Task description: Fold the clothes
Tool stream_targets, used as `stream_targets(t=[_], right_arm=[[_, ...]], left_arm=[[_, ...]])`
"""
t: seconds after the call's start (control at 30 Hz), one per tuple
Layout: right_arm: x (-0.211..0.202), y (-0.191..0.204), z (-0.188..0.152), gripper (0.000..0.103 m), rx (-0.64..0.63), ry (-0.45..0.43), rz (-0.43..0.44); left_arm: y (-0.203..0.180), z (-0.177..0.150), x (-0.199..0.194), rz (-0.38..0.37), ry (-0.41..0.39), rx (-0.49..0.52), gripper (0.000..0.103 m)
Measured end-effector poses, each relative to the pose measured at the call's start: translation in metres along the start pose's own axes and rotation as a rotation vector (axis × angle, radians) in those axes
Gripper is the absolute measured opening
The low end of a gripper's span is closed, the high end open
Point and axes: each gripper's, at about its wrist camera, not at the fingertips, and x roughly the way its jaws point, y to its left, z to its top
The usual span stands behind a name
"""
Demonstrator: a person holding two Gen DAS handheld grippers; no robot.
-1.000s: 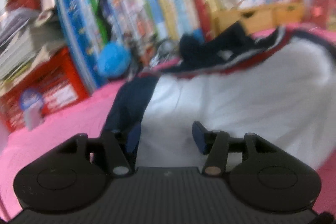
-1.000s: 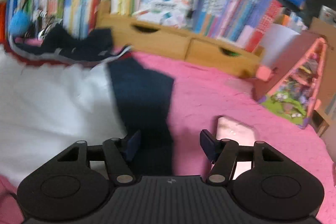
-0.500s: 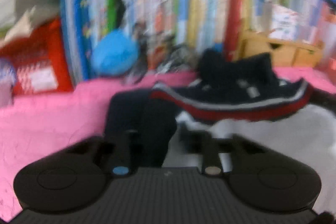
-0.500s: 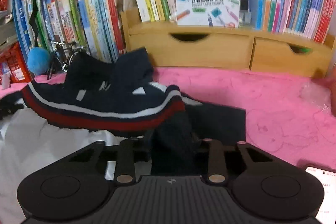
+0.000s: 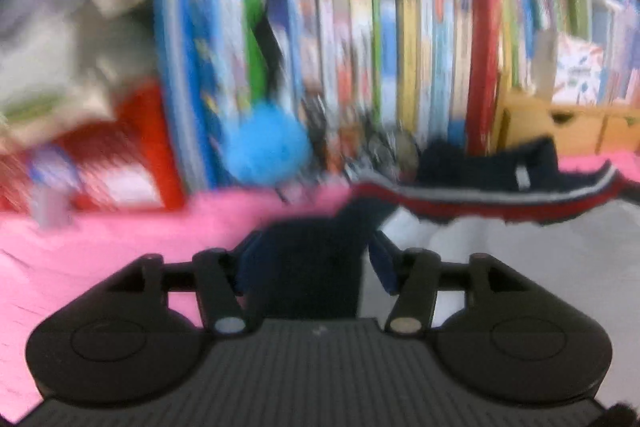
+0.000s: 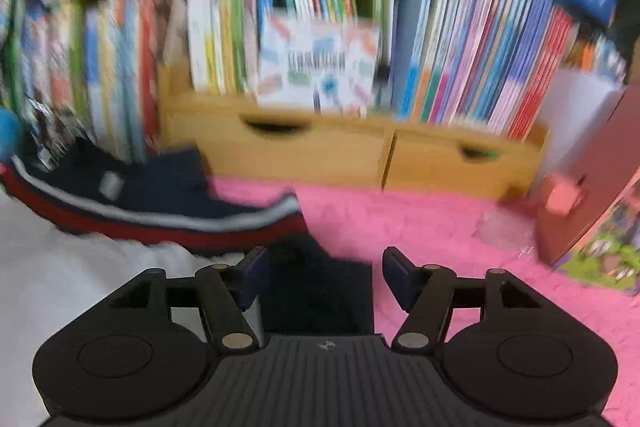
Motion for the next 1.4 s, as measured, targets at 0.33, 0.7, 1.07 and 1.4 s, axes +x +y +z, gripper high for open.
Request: stream_targets(t=[0.33,0.7,1.07,1.4], right_arm=[[-0.052,0.104,-0.04,0.065,-0.075,0.178,0.495],[-0.057,0.123,-0.073,0.076,-0.171,0.111,0.356],[-0.053,0.12,-0.07,0.08,-0.151,0.125,0.358],[-0.051,0.107,-0.062,0.085,-0.211,0.163,0.374]], left_arm=[[-0.055,-0.056,-0.02,0.004,0.128,0.195,0.07],[-0.043,-0.055,-0.024,-0.016,0.149,0.134,0.075],[-0.041,-0.054,-0.021,-0.015,0.161,0.117,0.079],[-0.034,-0.052,-0.018,-0.02,0.184,0.074,0.086]])
